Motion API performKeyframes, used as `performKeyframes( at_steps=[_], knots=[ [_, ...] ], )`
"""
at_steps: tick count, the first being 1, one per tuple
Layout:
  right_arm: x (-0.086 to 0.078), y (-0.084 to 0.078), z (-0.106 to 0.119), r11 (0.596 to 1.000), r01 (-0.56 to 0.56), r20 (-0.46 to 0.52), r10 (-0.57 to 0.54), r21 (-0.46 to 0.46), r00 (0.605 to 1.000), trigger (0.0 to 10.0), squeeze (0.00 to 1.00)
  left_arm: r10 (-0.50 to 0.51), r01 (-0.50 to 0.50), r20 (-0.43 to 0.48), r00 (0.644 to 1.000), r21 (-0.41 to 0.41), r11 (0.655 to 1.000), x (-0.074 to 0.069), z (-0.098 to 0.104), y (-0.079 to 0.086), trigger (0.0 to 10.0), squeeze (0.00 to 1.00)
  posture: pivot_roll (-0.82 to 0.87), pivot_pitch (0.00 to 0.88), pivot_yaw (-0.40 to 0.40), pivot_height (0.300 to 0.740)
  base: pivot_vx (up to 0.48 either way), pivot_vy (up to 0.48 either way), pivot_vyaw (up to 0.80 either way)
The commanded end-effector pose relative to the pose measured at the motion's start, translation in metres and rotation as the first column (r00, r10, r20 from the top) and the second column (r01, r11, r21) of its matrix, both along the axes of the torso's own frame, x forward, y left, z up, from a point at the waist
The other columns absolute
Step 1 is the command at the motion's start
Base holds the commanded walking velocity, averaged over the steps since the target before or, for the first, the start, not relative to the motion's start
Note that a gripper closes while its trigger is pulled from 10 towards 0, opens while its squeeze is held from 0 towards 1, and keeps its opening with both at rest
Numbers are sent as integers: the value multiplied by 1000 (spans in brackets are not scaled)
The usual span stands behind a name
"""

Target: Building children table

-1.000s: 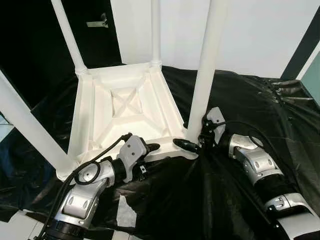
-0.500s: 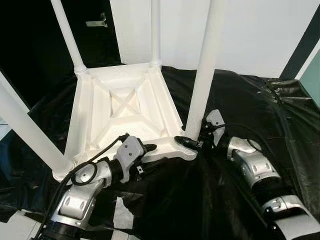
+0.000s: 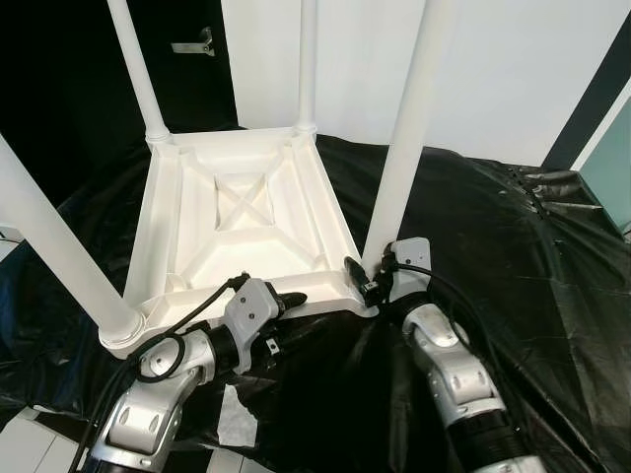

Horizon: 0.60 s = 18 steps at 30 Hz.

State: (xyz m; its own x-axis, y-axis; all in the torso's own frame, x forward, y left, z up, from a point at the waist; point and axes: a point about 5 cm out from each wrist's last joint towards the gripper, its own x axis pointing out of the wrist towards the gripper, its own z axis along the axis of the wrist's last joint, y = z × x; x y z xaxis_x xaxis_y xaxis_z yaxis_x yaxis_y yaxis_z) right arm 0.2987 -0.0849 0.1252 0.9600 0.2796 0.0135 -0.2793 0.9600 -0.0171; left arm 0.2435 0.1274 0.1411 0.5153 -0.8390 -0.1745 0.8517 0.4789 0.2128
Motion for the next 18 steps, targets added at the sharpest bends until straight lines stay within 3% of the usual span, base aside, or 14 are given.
performKeyframes(
  at_steps=[1, 17, 18],
  knots=[
    [-4, 6, -5, 999, -7, -22, 6, -39, 1000, 10000, 0, 86, -86, 23, 996, -14, 996, 3, 2, 2, 10000, 0, 122, 0, -83, 740, 0, 0, 0],
    [-13, -4, 2, 998, 54, -28, -55, -27, 998, 10000, 0, 77, -77, 28, 997, -11, 997, 6, 6, 0, 10000, 0, 93, 0, -66, 740, 0, 0, 0],
    [-13, -6, 3, 998, 53, -24, -53, -23, 998, 10000, 722, 76, -76, 29, 997, -12, 997, 6, 6, -1, 10000, 0, 90, 0, -66, 740, 0, 0, 0]
  ],
)
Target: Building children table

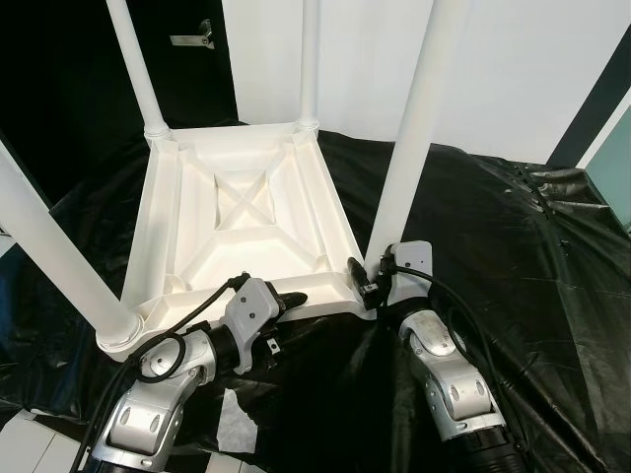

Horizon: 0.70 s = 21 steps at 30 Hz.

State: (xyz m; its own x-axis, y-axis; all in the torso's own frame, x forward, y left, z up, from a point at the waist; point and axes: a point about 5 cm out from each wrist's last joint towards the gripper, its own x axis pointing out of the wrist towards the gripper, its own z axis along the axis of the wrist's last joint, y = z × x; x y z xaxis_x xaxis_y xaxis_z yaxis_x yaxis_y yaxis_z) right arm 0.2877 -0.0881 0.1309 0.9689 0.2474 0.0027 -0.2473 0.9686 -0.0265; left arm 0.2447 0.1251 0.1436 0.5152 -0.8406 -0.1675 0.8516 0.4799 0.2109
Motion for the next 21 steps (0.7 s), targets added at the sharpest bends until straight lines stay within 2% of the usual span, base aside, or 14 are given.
performKeyframes(
  at_steps=[1, 5, 6, 7, 8, 10, 12, 13, 15, 18, 21],
  knots=[
    [-3, -4, -2, 1000, 8, -9, -8, -7, 1000, 10000, 1000, 75, -75, 28, 997, -6, 997, 5, 3, 1, 10000, 0, 88, 0, -66, 740, 0, 0, 0],
    [-5, -7, 1, 1000, -15, 4, 15, 2, 1000, 10000, 1000, 73, -73, 28, 997, -8, 997, 5, 4, 0, 10000, 0, 85, 0, -64, 740, 0, 0, 0],
    [-7, -15, 6, 995, -97, 35, 97, -2, 995, 10000, 1000, 68, -68, 26, 997, -9, 998, 5, 4, -1, 10000, 0, 78, 0, -59, 740, 0, 0, 0],
    [-8, -19, 7, 991, -131, 43, 131, -3, 990, 10000, 1000, 66, -65, 26, 998, -9, 998, 5, 4, -1, 10000, 0, 78, 0, -59, 740, 0, 0, 0],
    [-8, -19, 7, 991, -131, 43, 131, -3, 990, 10000, 1000, 66, -65, 26, 998, -9, 998, 5, 4, -1, 10000, 0, 78, 0, -59, 740, 0, 0, 0],
    [-5, -32, 12, 975, -220, 57, 220, -6, 974, 10000, 1000, 61, -61, 26, 998, -7, 998, 6, 4, -1, 10000, 0, 72, 0, -57, 740, 0, 0, 0],
    [-5, -34, 13, 971, -237, 56, 237, -8, 970, 10000, 1000, 60, -60, 26, 998, -6, 998, 6, 5, -1, 10000, 0, 72, 0, -57, 740, 0, 0, 0],
    [-4, -39, 13, 955, -296, 48, 296, -20, 954, 10000, 0, 61, -61, 28, 998, -5, 998, 7, 5, -1, 10000, 0, 74, 0, -59, 740, 0, 0, 0],
    [-3, -43, 14, 945, -324, 49, 325, -31, 944, 10000, 0, 62, -62, 31, 998, -4, 998, 8, 5, 0, 10000, 0, 77, 0, -62, 740, 0, 0, 0],
    [1, -49, 18, 892, -449, 35, 451, -40, 892, 10000, 0, 68, -68, 38, 997, -6, 998, 10, 7, 1, 10000, 0, 72, 0, -62, 740, 0, 0, 0],
    [1, -50, 18, 878, -476, 28, 478, -46, 878, 10000, 0, 69, -68, 38, 997, -5, 998, 10, 7, 2, 10000, 0, 72, 0, -62, 740, 0, 0, 0]
  ],
)
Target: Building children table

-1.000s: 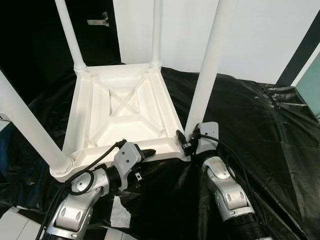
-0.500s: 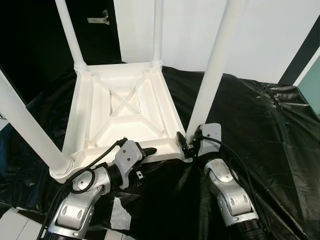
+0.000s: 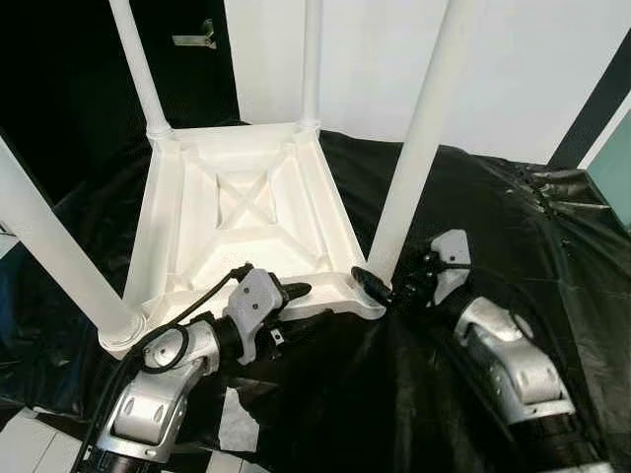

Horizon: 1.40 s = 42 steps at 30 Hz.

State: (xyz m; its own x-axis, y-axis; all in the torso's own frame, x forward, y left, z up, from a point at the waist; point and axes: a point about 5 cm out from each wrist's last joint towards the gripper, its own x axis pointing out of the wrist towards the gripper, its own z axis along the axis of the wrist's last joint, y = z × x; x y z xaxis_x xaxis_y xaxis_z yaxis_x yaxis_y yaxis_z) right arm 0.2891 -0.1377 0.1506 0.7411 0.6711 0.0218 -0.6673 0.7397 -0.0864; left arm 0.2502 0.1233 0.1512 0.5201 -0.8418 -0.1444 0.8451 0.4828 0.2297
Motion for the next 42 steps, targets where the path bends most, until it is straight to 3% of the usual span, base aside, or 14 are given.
performKeyframes(
  at_steps=[1, 9, 16, 17, 18, 21, 31, 32, 38, 42],
  knots=[
    [1, 0, -2, 998, -57, -15, 56, -10, 998, 10000, 0, 68, -68, 12, 998, 6, 998, 5, -1, 3, 10000, 0, 65, 0, -59, 740, 0, 0, 0],
    [25, 3, -1, 956, -256, -47, 252, -143, 967, 10000, 0, 46, -46, 22, 999, 7, 999, 11, 1, 0, 10000, 0, 49, 0, -37, 740, 0, 0, 0],
    [38, 9, -10, 937, -289, -71, 280, -197, 957, 10000, 0, 18, -19, 20, 1000, 20, 1000, 13, 1, -2, 10000, 0, 48, 0, -29, 740, 0, 0, 0],
    [39, 13, -11, 932, -302, -71, 294, -200, 953, 4549, 0, 16, -16, 21, 1000, 22, 1000, 13, 1, -2, 10000, 0, 47, 0, -25, 740, 0, 0, 0],
    [40, 15, -12, 931, -304, -70, 296, -201, 953, 39, 0, 14, -15, 22, 1000, 23, 1000, 14, 1, -2, 10000, 0, 47, 0, -21, 740, 0, 0, 0],
    [41, 17, -13, 930, -309, -69, 301, -202, 951, 0, 0, 13, -13, 23, 1000, 23, 1000, 14, 2, -2, 10000, 0, 48, 0, -21, 740, 0, 0, 0],
    [36, 10, -23, 945, -277, -80, 266, -175, 961, 0, 0, 11, -11, 21, 1000, 16, 1000, 13, 0, -4, 10000, 0, 43, 0, -27, 740, 0, 0, 0],
    [31, 12, -26, 959, -240, -75, 231, -148, 970, 10000, 0, 11, -12, 13, 1000, 8, 1000, 12, -1, -5, 10000, 0, 37, 0, -29, 740, 0, 0, 0],
    [26, 18, -32, 983, -105, -49, 98, -154, 994, 10000, 0, 17, -17, 6, 1000, 2, 1000, 12, -3, -6, 10000, 0, 30, 0, -27, 740, 0, 0, 0],
    [16, 33, -39, 993, 71, -40, -75, -95, 996, 10000, 0, 15, -15, 3, 1000, 13, 1000, 12, -5, -7, 10000, 0, 27, 0, -23, 740, 0, 0, 0]
  ],
)
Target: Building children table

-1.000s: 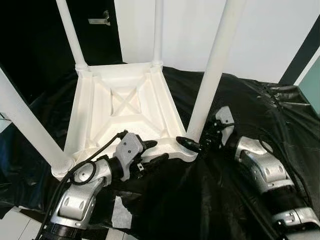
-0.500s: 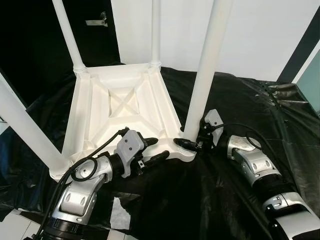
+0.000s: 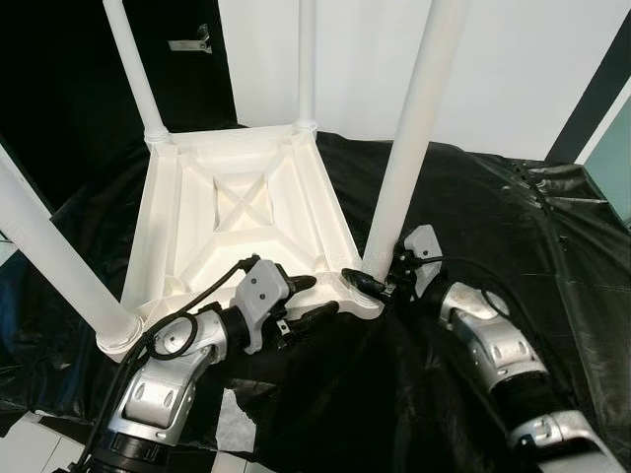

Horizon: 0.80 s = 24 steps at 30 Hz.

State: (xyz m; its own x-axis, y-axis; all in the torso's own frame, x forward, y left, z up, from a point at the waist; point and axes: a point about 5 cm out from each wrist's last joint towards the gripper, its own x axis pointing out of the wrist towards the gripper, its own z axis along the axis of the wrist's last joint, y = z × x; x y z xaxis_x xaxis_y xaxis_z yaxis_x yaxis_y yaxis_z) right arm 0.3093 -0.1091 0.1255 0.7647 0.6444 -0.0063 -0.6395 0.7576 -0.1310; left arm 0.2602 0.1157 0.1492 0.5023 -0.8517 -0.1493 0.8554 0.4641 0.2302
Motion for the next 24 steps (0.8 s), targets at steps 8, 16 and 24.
performKeyframes(
  at_steps=[8, 16, 24],
  knots=[
    [-12, 27, -13, 939, 345, -23, -345, 9, 938, 10000, 0, 47, -47, 10, 999, 25, 999, 4, -5, 0, 10000, 0, 32, 0, -22, 740, 0, 0, 0],
    [-16, 30, -11, 908, 417, -23, -417, 23, 909, 10000, 0, 86, -86, -43, 995, 4, 996, 6, -9, 0, 10000, 0, 34, 0, -32, 740, 0, 0, 0],
    [-12, 16, -10, 894, 449, -8, -449, -2, 894, 10000, 1000, 110, -111, -31, 993, -10, 994, 9, -8, 0, 10000, 0, 49, 0, -54, 740, 0, 0, 0]
  ],
)
